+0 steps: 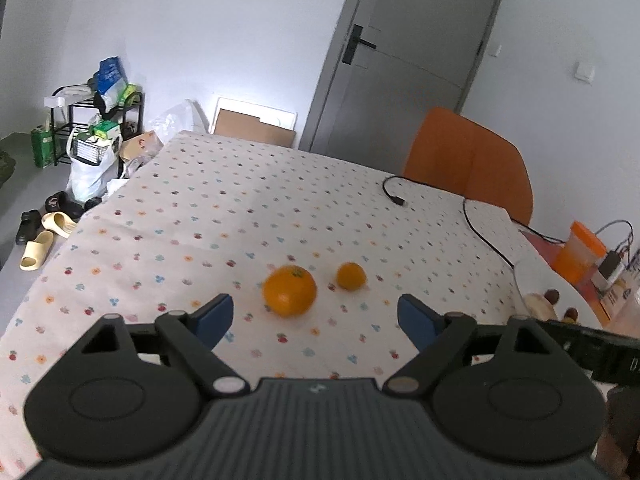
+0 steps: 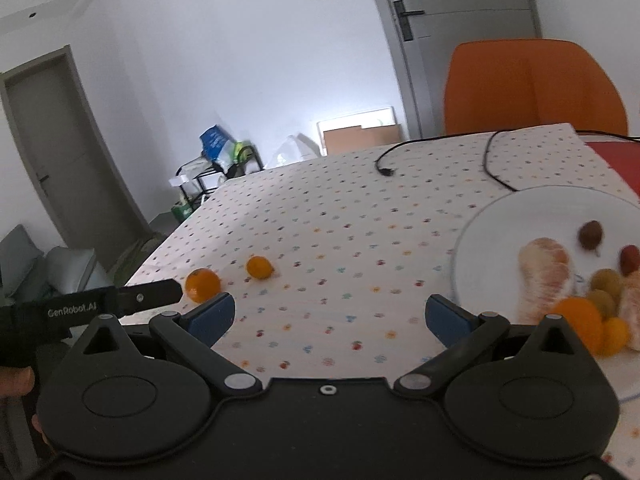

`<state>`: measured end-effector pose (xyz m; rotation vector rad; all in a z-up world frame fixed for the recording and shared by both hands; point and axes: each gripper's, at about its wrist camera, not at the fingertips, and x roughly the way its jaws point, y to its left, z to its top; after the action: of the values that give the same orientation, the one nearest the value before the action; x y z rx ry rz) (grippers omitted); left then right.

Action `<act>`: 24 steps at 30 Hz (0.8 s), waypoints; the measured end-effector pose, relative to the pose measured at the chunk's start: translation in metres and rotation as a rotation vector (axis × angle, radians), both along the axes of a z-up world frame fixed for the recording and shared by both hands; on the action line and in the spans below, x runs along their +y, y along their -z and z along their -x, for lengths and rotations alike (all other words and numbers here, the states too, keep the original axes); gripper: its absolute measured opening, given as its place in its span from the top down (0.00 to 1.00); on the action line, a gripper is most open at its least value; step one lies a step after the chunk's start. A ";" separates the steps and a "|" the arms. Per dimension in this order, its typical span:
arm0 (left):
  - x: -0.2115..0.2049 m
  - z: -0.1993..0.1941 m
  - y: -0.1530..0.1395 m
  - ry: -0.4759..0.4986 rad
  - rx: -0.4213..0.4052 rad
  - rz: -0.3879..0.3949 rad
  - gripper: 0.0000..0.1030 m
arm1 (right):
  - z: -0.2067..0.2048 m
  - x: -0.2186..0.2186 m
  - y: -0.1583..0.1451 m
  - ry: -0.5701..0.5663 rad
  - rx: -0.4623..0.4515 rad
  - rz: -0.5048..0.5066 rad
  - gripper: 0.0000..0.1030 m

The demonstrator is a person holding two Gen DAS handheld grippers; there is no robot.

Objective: Organize fruits
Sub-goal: 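Withdraw both open tools toward the last two oranges, then close the left gripper on the remaining large orange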

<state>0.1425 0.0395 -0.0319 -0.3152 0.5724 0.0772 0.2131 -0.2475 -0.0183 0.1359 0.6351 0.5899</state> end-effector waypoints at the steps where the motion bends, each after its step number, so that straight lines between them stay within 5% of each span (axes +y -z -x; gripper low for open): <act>1: 0.002 -0.001 0.000 -0.004 -0.004 0.004 0.15 | -0.001 0.003 0.001 -0.007 -0.002 0.003 0.01; 14: 0.014 -0.024 0.017 -0.058 0.033 0.017 0.42 | -0.023 0.045 0.014 -0.118 0.015 0.040 0.29; 20: 0.017 -0.031 0.027 -0.073 0.046 0.038 0.48 | -0.033 0.058 0.017 -0.151 0.017 0.063 0.30; 24: 0.019 -0.033 0.029 -0.067 0.026 0.065 0.68 | -0.037 0.066 0.019 -0.167 0.015 0.075 0.30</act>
<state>0.1755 0.0589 -0.0606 -0.3975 0.5912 0.1279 0.2502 -0.1813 -0.0369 0.0170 0.6862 0.7254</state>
